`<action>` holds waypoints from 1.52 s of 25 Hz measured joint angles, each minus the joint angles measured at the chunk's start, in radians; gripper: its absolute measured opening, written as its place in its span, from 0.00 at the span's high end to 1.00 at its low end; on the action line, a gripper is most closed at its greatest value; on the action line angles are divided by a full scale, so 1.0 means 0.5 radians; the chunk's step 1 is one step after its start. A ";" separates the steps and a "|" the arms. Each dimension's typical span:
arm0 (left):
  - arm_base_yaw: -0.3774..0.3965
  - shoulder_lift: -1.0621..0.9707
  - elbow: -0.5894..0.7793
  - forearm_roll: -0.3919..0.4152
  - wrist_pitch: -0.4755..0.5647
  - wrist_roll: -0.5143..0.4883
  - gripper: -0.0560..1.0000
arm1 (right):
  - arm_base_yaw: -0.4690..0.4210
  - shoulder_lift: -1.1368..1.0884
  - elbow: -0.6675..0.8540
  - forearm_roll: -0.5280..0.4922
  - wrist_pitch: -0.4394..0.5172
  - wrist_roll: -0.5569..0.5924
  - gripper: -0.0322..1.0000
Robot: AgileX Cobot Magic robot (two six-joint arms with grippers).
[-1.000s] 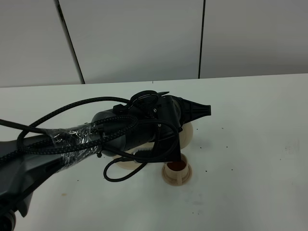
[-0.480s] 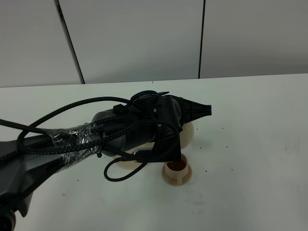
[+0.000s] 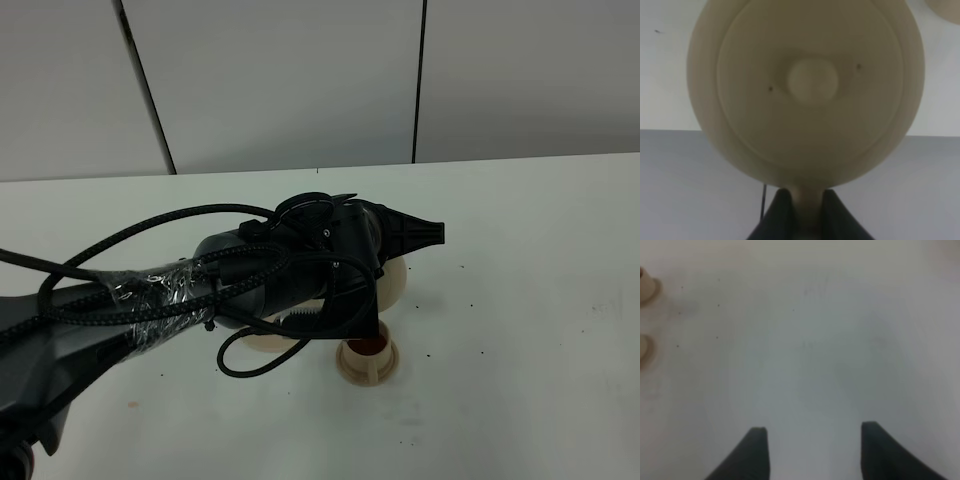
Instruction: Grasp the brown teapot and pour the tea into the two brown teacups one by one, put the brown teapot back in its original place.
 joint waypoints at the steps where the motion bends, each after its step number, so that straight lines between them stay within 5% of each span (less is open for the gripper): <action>1: 0.000 0.000 0.000 0.000 0.000 0.000 0.79 | 0.000 0.000 0.000 0.000 0.000 0.000 0.57; 38: -0.022 0.000 0.000 0.051 0.008 0.057 0.79 | 0.000 0.000 0.000 0.000 0.000 0.000 0.57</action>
